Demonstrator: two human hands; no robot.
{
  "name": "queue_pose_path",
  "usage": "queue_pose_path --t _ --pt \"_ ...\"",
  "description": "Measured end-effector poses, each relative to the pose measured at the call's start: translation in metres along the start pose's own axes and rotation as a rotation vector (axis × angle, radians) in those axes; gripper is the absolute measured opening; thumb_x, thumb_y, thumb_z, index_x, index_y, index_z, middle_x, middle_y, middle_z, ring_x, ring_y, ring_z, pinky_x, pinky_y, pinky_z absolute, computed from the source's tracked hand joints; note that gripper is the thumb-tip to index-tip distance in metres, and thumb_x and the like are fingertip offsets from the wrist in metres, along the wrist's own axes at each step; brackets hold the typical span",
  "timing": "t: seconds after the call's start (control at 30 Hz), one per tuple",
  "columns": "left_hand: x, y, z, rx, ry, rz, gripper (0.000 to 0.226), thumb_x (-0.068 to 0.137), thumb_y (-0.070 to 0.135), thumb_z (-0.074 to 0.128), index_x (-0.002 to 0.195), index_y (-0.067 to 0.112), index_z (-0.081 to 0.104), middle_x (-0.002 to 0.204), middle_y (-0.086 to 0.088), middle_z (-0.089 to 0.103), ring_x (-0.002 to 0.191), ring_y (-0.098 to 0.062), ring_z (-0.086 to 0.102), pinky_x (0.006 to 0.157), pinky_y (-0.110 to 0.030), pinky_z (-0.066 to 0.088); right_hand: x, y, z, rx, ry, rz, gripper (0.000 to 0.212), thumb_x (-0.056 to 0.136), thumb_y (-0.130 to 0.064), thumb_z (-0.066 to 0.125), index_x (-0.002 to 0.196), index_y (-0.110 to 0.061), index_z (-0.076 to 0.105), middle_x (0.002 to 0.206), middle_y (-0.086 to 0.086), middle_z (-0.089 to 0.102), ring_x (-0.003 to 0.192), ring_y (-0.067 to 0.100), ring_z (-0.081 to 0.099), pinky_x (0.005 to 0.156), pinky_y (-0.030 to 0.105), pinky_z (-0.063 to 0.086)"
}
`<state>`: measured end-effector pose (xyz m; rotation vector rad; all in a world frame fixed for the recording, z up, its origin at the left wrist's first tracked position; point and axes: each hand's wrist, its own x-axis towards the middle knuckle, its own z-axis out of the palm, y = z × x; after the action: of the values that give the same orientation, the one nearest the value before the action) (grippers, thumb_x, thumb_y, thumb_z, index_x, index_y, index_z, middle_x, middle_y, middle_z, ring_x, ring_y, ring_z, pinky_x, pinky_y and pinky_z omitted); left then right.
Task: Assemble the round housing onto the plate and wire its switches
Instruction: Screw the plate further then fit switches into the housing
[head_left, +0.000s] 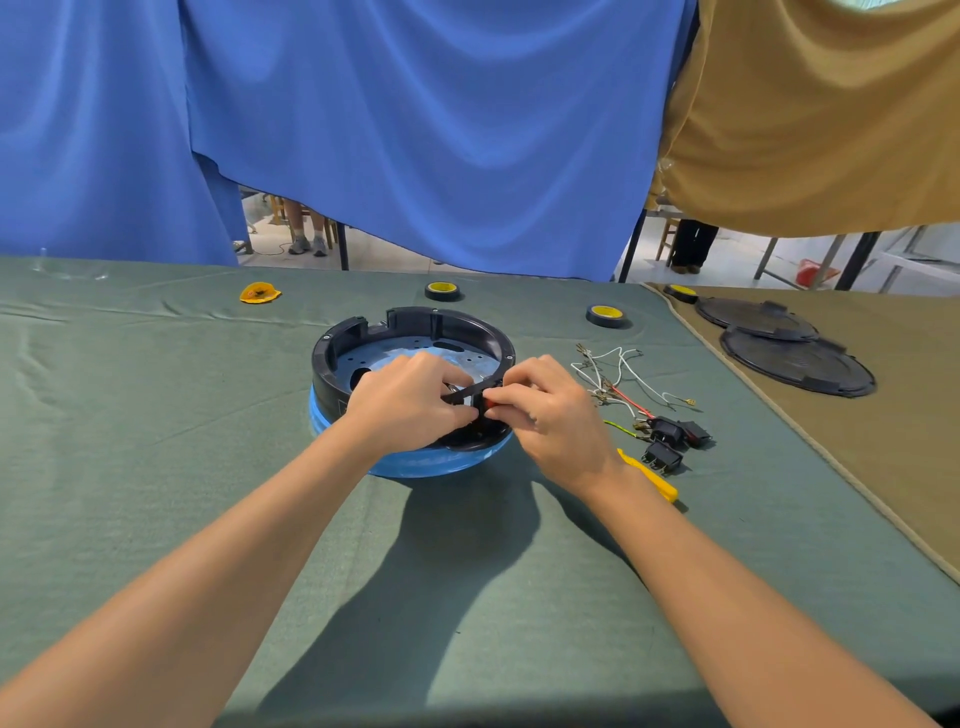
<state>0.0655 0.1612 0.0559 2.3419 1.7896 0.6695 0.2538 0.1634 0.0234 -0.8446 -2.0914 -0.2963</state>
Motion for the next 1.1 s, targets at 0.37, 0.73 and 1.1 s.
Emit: queue_pose_path --t 0.37,0.73,1.1 --pt "-0.003 0.000 0.003 -0.029 0.075 -0.067 0.038 0.088 0.063 0.056 0.113 0.038 0.069 0.104 0.012 0.074 0.105 -0.013 0.065 0.074 -0.031 0.039 0.028 0.007 -0.018 0.303 -0.134 0.339 0.012 0.080 -0.021 0.078 0.092 -0.018 0.078 0.101 -0.007 0.070 0.100 0.011 0.057 0.086 0.030 0.046" --pt "0.000 -0.007 0.004 -0.006 0.097 -0.029 0.036 0.085 0.070 0.054 0.089 0.038 0.070 0.079 0.020 0.065 0.097 -0.011 0.067 0.064 -0.029 0.037 0.039 0.011 -0.019 0.190 -0.370 0.140 0.014 0.088 -0.019 0.070 0.099 -0.012 0.078 0.102 0.004 0.073 0.096 0.020 0.063 0.088 0.037 0.047" --pt "-0.002 -0.008 0.007 0.021 0.157 0.009 0.029 0.090 0.059 0.056 0.098 0.035 0.071 0.086 0.013 0.070 0.087 -0.014 0.061 0.068 -0.032 0.033 0.040 0.008 -0.017 0.166 -0.342 0.137 0.013 0.089 -0.019 0.070 0.096 -0.014 0.079 0.100 0.002 0.074 0.093 0.020 0.064 0.088 0.036 0.047"
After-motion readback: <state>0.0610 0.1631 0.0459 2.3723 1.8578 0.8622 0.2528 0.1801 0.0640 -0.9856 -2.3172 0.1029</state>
